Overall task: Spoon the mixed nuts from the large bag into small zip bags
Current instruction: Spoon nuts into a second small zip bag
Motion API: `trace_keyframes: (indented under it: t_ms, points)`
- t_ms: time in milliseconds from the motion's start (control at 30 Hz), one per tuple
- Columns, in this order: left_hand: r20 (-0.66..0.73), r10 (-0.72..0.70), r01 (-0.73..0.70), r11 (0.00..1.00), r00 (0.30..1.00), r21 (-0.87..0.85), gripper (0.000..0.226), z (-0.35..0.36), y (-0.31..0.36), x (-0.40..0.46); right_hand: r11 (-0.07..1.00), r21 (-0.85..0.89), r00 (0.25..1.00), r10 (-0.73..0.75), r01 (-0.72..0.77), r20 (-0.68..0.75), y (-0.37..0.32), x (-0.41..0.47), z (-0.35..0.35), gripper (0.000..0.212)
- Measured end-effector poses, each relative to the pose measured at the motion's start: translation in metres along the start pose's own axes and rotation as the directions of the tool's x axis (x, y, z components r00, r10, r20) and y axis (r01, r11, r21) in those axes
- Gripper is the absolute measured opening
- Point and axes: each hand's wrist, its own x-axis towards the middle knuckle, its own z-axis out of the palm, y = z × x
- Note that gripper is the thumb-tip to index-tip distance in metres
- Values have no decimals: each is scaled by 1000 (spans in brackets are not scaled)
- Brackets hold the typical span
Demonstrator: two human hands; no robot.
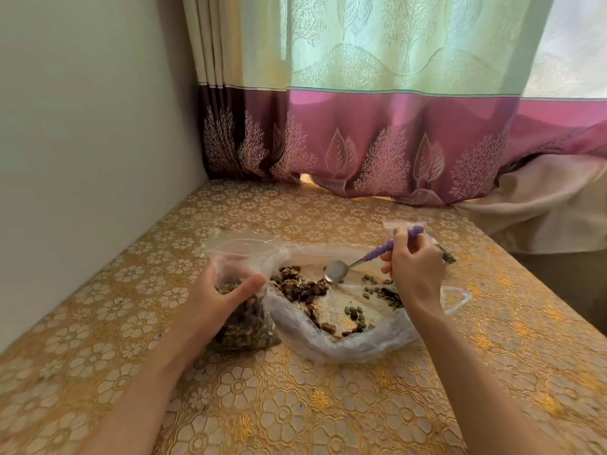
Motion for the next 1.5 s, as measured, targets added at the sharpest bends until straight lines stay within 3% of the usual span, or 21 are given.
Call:
trace_keyframes:
  t_ms: [133, 300, 600, 900, 1167, 1333, 1500]
  points:
    - [-16, 2, -1, 1000, 1000, 24, 117, 1, -2, 2, 1000, -10, 999, 16, -16, 45, 5, -3, -1, 37]
    - [-18, 1, -1, 1000, 1000, 19, 102, 1, -6, 4, 999, 53, 993, -5, -2, 120, 2, -17, 4, 38]
    - [-26, 30, -30, 999, 999, 25, 81, 1, -7, 5, 945, 197, 904, 166, -260, 395, -1, -28, 12, 39]
    - [3, 57, -57, 996, 998, 75, 77, 0, -4, 3, 935, 221, 943, 221, -277, 250, 0, -20, 3, 39]
    - [194, -22, -12, 985, 981, 173, 95, 5, 5, -1, 912, 352, 976, 173, -208, 128, -7, -13, -6, 38]
    - [208, -15, -23, 983, 978, 181, 94, 6, 7, -2, 880, 446, 986, 124, -162, 114, -22, -12, -6, 36]
    - [197, -16, -18, 985, 980, 170, 92, 7, 7, -1, 876, 474, 981, -4, -89, 193, -33, -25, 5, 35]
